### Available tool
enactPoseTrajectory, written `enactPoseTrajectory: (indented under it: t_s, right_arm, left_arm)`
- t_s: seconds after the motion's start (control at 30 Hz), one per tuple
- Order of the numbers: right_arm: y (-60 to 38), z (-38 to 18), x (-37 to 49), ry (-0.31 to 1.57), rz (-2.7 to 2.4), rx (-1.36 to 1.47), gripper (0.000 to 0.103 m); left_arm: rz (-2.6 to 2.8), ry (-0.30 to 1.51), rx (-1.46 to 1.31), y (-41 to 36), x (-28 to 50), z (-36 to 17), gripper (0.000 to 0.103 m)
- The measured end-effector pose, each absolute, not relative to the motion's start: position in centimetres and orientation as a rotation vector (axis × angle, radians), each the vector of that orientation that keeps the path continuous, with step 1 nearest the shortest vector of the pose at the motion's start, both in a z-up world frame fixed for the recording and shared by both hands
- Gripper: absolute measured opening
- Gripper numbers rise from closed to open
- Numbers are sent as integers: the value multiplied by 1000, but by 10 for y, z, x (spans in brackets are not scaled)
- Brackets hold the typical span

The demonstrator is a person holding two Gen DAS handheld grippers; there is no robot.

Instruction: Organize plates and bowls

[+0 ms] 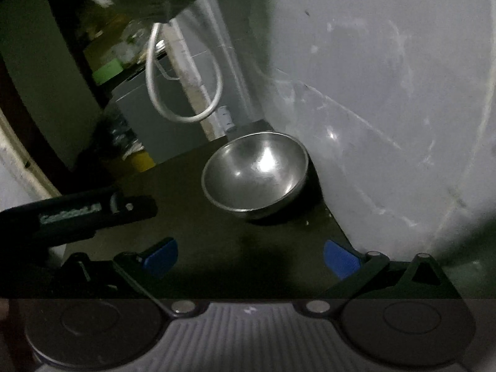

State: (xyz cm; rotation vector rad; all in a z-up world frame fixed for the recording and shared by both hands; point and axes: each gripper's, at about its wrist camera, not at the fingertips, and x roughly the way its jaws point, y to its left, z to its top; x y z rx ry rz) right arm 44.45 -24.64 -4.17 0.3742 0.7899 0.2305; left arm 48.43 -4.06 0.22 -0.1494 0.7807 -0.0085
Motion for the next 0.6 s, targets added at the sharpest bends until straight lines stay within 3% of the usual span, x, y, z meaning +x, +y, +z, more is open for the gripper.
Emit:
enactPoseTrajectory:
  t_s: [0.27,0.5,0.6]
  right_arm:
    - [-243,-68,469,738,137,482,92]
    - [-237,-79,485,722,84,486,89]
    - [-235,-79,488,717,81,481,85]
  left_arm:
    - [-77,814,-126,-52,541,-26,102]
    - [-105,825,-141,-64,569,-40,102]
    - [-117,823,-137,-67,573,-42,95]
